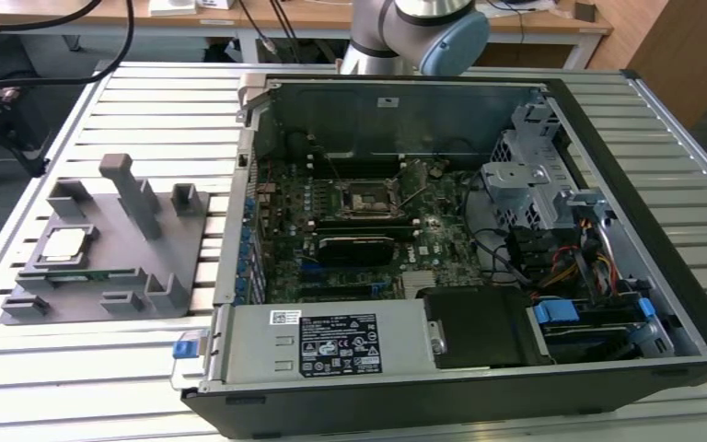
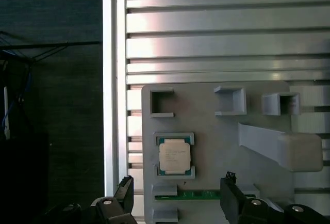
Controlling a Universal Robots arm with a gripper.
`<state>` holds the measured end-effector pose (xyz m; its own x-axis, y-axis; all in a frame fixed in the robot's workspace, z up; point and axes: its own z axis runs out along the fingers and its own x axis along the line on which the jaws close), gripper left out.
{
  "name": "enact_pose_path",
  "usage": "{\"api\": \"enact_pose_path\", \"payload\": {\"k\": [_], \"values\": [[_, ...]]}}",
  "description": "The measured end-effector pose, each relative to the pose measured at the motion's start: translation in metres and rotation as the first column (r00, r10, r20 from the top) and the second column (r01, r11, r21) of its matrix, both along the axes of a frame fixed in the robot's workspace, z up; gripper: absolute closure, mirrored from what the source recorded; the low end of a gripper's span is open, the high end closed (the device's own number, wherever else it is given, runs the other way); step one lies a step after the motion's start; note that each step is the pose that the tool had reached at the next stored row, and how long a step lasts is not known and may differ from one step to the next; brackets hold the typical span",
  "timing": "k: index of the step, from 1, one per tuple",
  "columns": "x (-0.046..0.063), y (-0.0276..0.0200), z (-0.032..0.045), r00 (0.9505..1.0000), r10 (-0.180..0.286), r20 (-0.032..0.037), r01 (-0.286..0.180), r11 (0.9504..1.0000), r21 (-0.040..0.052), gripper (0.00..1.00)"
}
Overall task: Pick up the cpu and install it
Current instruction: 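Pick up the cpu and move it towards the insertion slot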
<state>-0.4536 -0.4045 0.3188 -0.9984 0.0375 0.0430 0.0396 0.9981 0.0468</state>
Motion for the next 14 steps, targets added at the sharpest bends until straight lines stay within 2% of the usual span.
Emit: {"api": "enact_pose_path", "payload": {"k": [14], "values": [[0.0, 0.0, -0.0046, 1.0, 0.0, -0.0001, 0.0, 1.0, 0.0001, 0.24]]}}
